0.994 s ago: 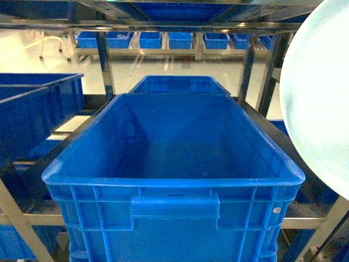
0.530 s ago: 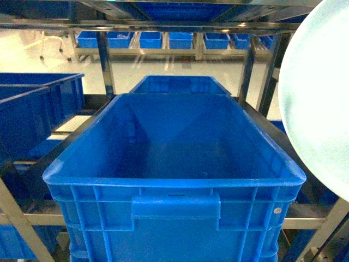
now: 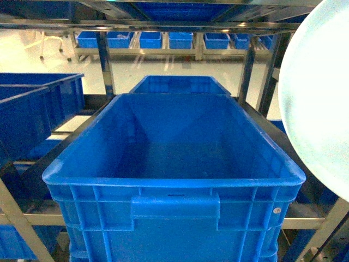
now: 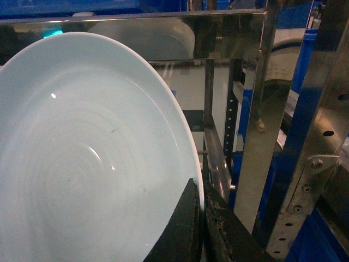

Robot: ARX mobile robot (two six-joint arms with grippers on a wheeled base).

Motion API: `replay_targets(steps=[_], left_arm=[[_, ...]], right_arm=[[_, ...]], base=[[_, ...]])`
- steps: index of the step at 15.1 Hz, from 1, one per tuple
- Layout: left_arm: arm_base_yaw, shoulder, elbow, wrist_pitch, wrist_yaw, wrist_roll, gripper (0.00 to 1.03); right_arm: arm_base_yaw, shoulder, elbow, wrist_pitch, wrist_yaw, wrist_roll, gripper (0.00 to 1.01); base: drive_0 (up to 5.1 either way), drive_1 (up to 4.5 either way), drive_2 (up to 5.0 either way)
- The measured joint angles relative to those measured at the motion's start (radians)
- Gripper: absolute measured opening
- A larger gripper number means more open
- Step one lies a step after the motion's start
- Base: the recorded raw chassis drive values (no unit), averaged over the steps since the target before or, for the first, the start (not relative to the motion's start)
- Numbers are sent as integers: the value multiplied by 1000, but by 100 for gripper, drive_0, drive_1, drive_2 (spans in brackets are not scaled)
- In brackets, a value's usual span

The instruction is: Place blue tray on left shelf second layer neatly

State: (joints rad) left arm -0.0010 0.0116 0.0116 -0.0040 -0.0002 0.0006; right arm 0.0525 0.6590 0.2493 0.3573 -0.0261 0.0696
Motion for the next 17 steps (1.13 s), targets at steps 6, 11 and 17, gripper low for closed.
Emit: replay_targets(steps=[6, 11, 17], left_arm=[[0, 0, 0, 0, 0, 0, 98], [0, 0, 0, 0, -1, 0, 98], [0, 0, 0, 0, 0, 0, 98]], right_arm=[[-19, 0, 10, -68, -56, 28, 2], [-109, 96, 41, -247, -366, 415, 2], [35, 484, 187, -71, -285, 503, 2]], base=[[0, 0, 0], [0, 0, 0], [0, 0, 0]])
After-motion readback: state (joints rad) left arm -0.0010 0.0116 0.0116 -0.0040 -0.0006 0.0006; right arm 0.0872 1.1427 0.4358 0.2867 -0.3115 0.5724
